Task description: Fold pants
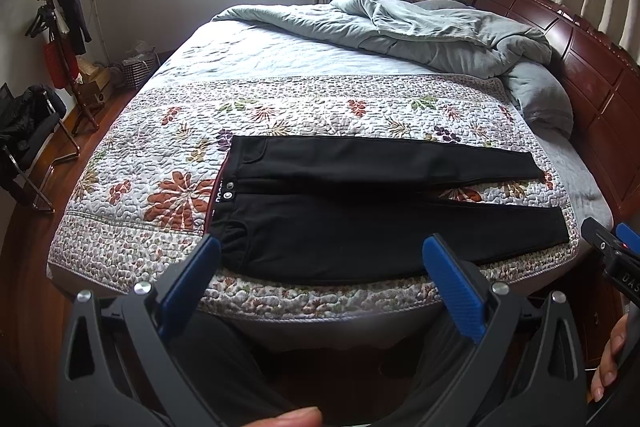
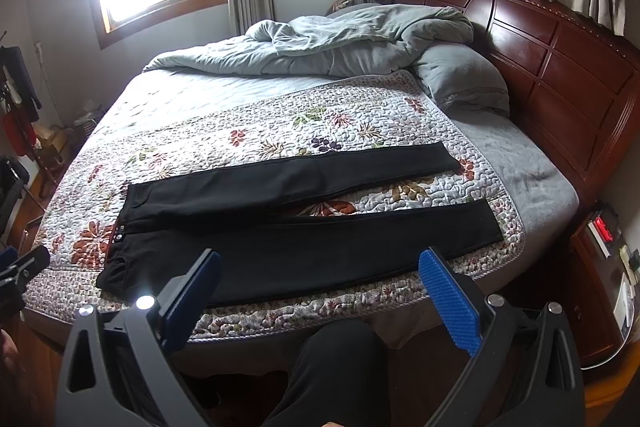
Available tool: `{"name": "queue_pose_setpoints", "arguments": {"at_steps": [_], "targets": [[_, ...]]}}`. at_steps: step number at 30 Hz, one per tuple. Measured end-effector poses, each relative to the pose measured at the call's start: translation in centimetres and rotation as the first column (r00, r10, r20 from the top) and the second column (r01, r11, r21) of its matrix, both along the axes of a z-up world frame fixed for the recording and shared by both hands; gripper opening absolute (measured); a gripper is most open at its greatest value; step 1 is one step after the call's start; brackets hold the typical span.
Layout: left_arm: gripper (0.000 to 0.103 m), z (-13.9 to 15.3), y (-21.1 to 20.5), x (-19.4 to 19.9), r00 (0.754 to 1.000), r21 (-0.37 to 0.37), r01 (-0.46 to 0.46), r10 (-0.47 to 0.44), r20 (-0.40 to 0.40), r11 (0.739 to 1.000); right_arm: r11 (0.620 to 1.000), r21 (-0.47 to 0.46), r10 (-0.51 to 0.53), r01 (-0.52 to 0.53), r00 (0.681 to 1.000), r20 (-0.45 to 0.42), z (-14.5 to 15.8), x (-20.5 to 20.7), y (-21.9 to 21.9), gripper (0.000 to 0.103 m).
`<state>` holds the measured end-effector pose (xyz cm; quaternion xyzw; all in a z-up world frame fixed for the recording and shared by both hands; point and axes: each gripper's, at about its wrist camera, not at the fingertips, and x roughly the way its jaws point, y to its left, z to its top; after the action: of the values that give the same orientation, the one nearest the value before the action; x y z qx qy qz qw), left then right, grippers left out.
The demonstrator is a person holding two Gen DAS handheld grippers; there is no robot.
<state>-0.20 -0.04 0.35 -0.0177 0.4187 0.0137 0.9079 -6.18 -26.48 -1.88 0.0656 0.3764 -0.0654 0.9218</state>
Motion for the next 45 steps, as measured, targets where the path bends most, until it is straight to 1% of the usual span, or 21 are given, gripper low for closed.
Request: {"name": "queue_pose_setpoints", "arguments": {"at_steps": [45], "targets": [[0.101, 0.29, -0.28, -0.09, 1.000, 0.008, 0.003, -0.003, 0.008, 1.000, 1.000, 0.008, -0.015, 0.015, 1.000, -0.007, -0.26, -0.10, -0.32, 0.100]]}}
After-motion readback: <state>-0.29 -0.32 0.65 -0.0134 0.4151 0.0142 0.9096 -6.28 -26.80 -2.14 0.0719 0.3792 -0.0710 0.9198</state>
